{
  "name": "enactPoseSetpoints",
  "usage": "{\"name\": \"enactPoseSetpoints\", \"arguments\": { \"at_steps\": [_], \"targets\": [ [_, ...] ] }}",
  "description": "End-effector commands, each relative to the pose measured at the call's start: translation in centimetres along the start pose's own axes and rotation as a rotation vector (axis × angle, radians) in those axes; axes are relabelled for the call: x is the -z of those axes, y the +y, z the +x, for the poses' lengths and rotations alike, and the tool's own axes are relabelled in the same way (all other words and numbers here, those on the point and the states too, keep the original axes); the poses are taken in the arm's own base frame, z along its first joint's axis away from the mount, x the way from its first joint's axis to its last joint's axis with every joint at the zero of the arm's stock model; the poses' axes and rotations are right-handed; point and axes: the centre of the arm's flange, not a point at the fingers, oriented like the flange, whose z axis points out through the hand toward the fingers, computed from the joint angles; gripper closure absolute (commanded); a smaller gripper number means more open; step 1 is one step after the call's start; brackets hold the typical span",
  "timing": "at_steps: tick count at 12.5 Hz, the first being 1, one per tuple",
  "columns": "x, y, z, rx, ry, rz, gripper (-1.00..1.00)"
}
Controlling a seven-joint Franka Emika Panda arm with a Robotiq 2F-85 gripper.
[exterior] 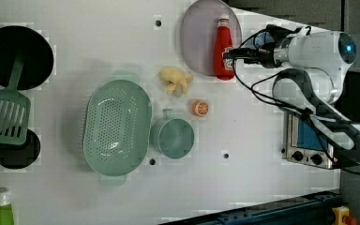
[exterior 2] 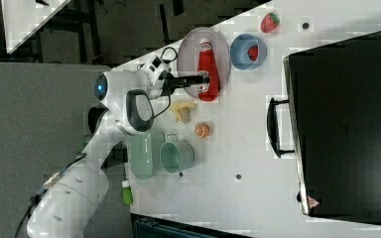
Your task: Pick ketchup from plate and place it on table.
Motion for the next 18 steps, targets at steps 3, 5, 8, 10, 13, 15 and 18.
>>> {"name": "enactPoseSetpoints", "arguments": {
  "at_steps": [3,5,8,10,13,15,18],
  "targets": [
    [-4.7,0.0,-0.4,0.039,0.012,0.018,-1.00],
    [-5.8,0.0,-0.5,0.037,0.032,0.025,-1.00],
    [-5.9,-0.2,-0.4,0.039,0.039,0.028,-0.91],
    [-5.7,0.0,-0.4,0.037,0.041,0.027,-0.43],
    [-4.9,-0.4,0.0,0.039,0.059,0.031,-0.30],
    [-1.9,-0.3,1.4,0.018,0.108,0.033,-0.30],
    [5.4,0.1,2.6,-0.023,0.138,0.025,-0.30]
  ]
}}
